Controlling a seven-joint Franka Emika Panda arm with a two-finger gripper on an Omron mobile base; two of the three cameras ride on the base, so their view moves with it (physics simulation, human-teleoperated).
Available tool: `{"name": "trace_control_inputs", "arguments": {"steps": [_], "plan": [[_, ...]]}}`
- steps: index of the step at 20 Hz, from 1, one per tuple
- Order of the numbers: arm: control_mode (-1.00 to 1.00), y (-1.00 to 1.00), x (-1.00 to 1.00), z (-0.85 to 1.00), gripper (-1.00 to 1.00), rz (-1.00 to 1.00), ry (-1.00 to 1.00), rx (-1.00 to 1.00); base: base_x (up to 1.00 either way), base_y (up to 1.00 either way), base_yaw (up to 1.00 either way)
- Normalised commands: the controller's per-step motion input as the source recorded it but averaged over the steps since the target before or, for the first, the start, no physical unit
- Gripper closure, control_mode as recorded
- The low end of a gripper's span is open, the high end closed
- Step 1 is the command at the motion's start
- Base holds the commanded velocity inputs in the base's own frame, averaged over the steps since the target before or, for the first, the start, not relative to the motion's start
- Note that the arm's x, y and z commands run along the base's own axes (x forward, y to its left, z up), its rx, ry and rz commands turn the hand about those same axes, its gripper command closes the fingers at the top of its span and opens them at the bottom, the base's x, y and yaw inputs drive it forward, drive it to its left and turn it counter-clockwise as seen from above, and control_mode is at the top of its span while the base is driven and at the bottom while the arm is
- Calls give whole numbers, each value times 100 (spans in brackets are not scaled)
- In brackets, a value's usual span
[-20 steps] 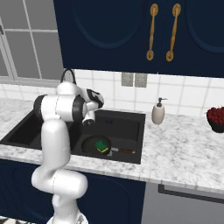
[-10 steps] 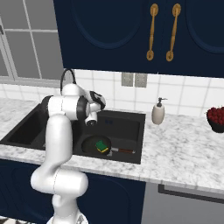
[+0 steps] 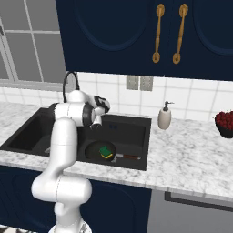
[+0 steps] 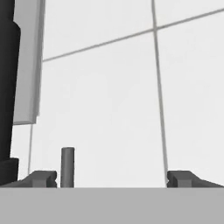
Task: Pick the pan and sponge and place them into the sink. Then turn on the water.
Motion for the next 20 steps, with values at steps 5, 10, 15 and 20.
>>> {"name": "trace_control_inputs", "arguments": {"steps": [5,10,15,20], "plan": [[-100,7,53,-16,-100,0,1,0,0,0,0],[-100,0,51,-33,-100,0,5,2,0,0,0],[-100,-13,20,-22,-100,0,0,1,0,0,0],[-100,0,38,-49,100,-2,3,0,0,0,0]]}}
